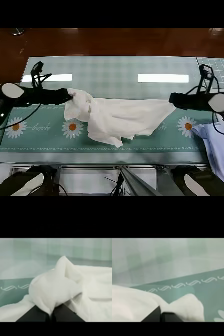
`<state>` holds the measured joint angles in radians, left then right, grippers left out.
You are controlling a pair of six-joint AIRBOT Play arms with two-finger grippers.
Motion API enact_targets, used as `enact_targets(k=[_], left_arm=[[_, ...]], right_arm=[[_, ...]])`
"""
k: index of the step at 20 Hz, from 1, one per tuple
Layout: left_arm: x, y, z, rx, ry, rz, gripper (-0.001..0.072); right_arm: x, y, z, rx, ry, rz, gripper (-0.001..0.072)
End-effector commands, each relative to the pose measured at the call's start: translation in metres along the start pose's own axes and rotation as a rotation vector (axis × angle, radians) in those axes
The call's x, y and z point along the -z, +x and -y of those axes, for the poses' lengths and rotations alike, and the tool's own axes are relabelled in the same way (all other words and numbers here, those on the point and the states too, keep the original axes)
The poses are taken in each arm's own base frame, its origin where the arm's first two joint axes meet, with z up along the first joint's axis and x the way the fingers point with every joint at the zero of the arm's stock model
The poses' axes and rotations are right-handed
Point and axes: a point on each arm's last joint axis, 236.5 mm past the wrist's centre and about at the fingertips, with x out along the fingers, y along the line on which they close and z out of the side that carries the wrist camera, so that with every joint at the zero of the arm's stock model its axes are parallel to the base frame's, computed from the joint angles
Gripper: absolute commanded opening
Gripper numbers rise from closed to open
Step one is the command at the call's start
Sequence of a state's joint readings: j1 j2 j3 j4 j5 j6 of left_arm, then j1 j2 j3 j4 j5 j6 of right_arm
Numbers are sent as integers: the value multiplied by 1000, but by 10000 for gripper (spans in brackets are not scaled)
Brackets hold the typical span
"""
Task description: Fold the shirts.
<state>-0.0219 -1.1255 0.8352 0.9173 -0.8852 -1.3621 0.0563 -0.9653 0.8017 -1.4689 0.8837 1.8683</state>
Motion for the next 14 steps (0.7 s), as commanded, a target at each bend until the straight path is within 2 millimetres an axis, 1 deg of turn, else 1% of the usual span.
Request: enact_targets(k=[1, 2, 3, 4, 5, 6, 7, 8, 9, 10, 11, 12, 13, 14], left_arm=[[-6, 7, 13, 44, -11, -57, 627], [-5, 0, 13, 32, 26, -87, 705], [-3, -11, 6, -4, 86, -128, 704], [-2, -25, -6, -58, 124, -171, 704], [-3, -44, -22, -117, 142, -210, 704], [-4, -62, -36, -156, 132, -226, 704], [-8, -79, -49, -177, 95, -207, 704], [-10, -92, -58, -183, 42, -168, 704], [-8, -97, -63, -164, -35, -122, 703], [1, -94, -61, -113, -100, -91, 703], [23, -83, -55, -53, -159, -108, 703], [51, -67, -46, 10, -194, -155, 703], [84, -50, -30, 97, -206, -215, 703], [112, -37, -13, 183, -190, -265, 703]], right_arm=[[-13, 37, -14, -34, 64, -39, 149], [-16, 38, -19, -46, 53, -52, 456], [-20, 34, -19, -38, 9, -64, 630], [-27, 25, -11, -8, -13, -71, 624], [-36, 11, 4, 36, -14, -77, 624], [-44, -5, 24, 89, -14, -81, 623], [-49, -22, 51, 156, -13, -82, 623], [-47, -35, 79, 218, 20, -85, 619], [-38, -45, 105, 263, 73, -98, 619], [-25, -48, 121, 271, 132, -108, 619], [-5, -42, 129, 253, 186, -132, 619], [21, -31, 128, 211, 231, -162, 619], [49, -17, 118, 149, 263, -199, 619], [73, -5, 102, 75, 268, -234, 618]])
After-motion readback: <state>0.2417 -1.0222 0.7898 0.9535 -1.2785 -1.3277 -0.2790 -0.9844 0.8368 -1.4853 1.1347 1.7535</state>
